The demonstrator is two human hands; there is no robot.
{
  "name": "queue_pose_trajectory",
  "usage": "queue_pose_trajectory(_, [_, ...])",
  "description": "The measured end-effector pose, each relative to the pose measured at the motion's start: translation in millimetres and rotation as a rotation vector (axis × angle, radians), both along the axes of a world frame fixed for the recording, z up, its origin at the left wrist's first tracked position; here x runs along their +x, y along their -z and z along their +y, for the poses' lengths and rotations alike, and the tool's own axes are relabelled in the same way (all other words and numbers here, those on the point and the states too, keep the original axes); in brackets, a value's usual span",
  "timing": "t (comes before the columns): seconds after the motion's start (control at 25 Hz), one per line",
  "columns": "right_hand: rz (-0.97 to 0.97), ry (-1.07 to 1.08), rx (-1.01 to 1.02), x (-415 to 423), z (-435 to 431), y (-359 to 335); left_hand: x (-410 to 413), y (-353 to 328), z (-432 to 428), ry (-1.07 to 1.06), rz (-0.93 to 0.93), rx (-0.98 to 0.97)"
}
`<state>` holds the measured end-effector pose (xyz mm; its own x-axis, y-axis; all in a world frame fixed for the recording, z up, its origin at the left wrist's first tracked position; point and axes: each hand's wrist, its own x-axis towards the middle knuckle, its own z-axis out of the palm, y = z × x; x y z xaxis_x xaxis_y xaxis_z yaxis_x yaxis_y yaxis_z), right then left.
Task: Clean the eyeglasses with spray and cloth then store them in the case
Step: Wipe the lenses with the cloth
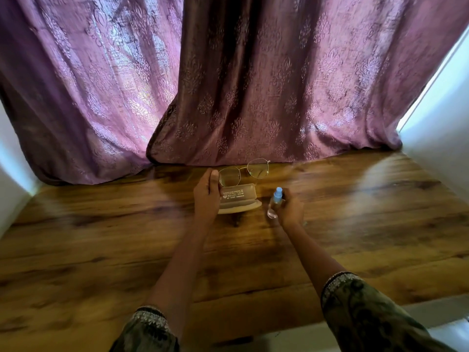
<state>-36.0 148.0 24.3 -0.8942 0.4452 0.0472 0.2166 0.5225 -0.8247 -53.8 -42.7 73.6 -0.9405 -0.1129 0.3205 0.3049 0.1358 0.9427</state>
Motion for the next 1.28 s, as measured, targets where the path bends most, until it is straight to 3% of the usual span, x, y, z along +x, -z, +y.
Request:
queue_pose_trajectory(0.56, [-0.105, -0.062, -0.029, 1.2, 3.9, 12.8, -12.7, 5.7, 9.9, 0.040, -0.028, -0.022])
queue_pose_trajectory(0.96, [-0.246, 0.017, 0.164, 10.0, 35.5, 30.6, -12.7, 9.4, 14.9, 0.065, -0.034, -0.014])
queue_pose_trajectory(1.28, [-0.377, -0.110, 0.421, 10.0, 40.8, 38.6, -17.1, 6.6, 15.9, 0.068, -0.039, -0.006])
